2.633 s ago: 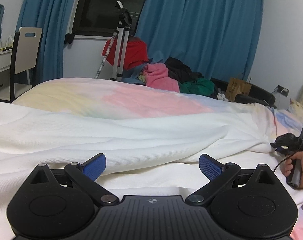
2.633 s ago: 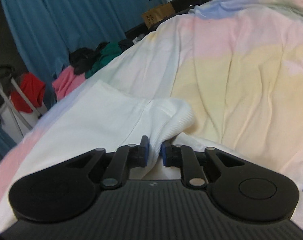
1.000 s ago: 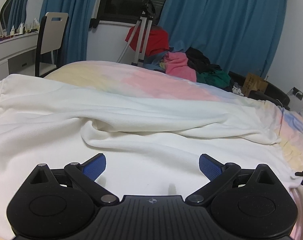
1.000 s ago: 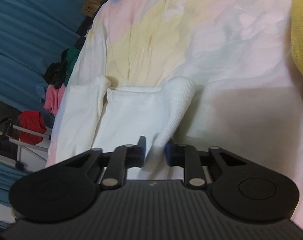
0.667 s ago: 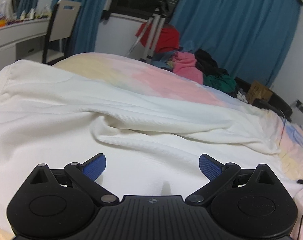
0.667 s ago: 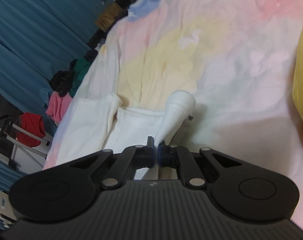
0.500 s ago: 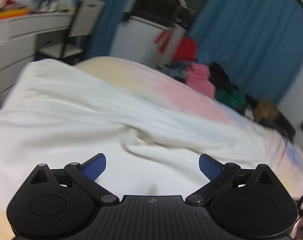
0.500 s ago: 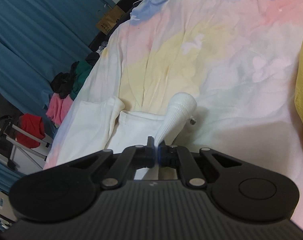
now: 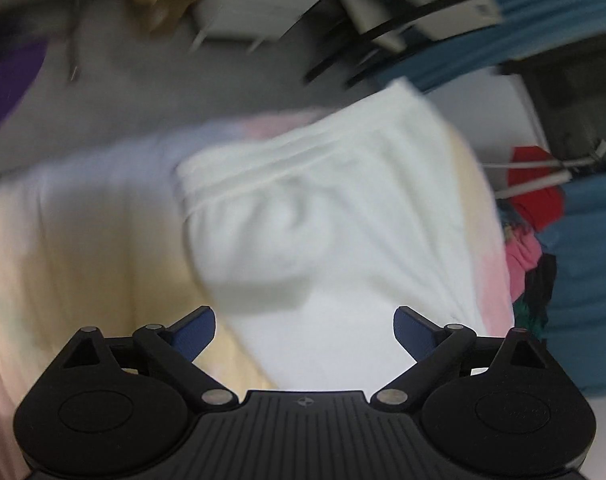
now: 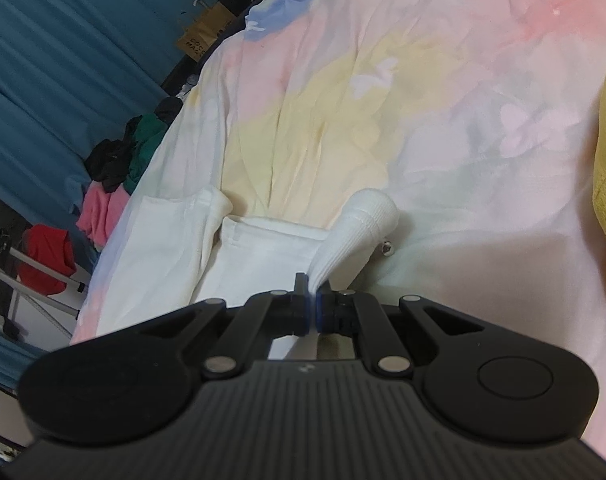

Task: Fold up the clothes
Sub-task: 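Grasp the waistband with the left gripper while the right gripper grasps a cuff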

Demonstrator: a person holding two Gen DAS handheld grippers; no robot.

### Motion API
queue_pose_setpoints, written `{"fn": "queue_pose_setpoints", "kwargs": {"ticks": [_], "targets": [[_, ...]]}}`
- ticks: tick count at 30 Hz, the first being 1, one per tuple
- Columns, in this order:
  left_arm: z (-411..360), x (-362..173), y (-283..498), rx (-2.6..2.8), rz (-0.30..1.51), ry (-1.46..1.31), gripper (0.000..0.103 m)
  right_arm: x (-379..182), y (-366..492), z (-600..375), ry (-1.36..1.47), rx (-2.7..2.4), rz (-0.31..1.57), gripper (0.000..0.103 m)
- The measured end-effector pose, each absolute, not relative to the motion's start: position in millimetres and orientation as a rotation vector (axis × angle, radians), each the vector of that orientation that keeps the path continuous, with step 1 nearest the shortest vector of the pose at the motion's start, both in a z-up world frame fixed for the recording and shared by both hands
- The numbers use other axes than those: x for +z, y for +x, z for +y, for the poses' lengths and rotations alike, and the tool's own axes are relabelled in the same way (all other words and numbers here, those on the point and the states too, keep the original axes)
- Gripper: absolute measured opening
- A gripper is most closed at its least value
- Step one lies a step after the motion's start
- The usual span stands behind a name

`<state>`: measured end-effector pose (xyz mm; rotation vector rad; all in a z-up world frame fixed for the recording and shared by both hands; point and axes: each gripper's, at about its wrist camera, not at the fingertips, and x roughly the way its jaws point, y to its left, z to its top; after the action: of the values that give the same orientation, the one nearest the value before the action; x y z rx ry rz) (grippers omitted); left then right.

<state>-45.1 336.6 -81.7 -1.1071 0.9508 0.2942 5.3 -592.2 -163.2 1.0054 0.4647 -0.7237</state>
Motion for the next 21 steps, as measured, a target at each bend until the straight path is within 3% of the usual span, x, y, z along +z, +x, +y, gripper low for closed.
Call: {"fn": "queue_pose_setpoints", "kwargs": {"ticks": [3, 16, 19, 21], "targets": [[341, -98, -40, 0.295, 0.974, -1.187, 0.086, -163, 5, -592, 1.005, -0.725, 0.466, 0.006], [332, -108, -25, 0.445, 1.015, -1.139, 0.085, -165, 1, -593, 1.039, -0.724, 0.457, 0.006], [333, -106, -30, 0.470, 0.948, -1.160, 0.078, -164, 5, -591, 1.015, -0.727, 0.456, 0.006], [333, -105, -33, 0.487, 0.902, -1.174, 0.065, -161, 6, -590, 0.992, -0.716, 0.444, 0.006]]}}
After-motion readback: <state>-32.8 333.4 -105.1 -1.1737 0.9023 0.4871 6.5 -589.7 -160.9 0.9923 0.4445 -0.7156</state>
